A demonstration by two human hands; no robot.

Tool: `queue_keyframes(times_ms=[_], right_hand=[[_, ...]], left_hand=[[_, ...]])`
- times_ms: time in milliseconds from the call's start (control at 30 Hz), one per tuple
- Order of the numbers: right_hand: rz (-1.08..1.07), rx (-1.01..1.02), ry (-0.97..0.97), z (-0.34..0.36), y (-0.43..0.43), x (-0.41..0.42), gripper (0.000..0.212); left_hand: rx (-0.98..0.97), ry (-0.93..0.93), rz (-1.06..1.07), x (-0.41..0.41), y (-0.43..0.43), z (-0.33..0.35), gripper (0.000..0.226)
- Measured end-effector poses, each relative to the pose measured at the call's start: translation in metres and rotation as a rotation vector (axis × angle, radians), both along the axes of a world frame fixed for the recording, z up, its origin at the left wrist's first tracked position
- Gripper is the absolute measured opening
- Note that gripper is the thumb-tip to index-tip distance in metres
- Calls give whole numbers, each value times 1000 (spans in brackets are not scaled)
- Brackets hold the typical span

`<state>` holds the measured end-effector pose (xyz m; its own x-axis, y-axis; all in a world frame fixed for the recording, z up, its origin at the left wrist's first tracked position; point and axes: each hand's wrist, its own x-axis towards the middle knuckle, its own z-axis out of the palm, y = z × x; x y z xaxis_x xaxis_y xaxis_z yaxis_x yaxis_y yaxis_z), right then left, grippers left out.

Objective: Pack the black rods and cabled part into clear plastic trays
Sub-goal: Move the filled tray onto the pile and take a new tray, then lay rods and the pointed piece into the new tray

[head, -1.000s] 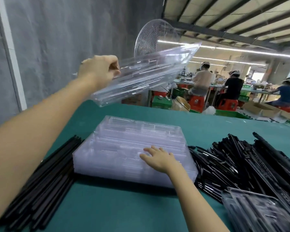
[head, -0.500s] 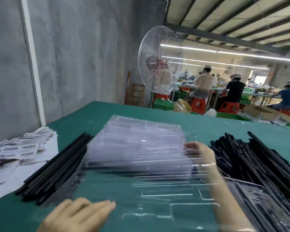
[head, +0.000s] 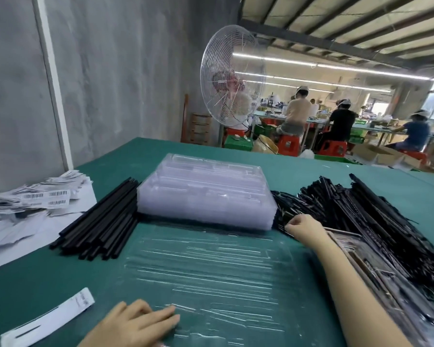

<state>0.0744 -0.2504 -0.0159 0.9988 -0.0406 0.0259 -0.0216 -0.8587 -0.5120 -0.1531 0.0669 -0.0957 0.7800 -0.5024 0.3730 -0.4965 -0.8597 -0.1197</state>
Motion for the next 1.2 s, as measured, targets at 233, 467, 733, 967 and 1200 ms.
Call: queue_keyframes(times_ms=[233, 467, 733, 967, 1200], right_hand=[[205, -323, 162, -53, 45, -37, 45], [169, -341, -85, -83, 41, -43, 46], [133, -343, -128, -89, 47, -48, 48], [137, -321, -135, -86, 42, -44, 48], [152, -297, -89, -86, 42, -45, 50]], left_hand=[[-103, 429, 13, 5, 11, 15, 29], [-962, 667, 221, 46, 56, 53, 24], [-403, 199, 862, 127, 118, 31, 18], [-199, 169, 947, 146, 109, 34, 19], [-238, 207, 1040, 150, 103, 45, 12]])
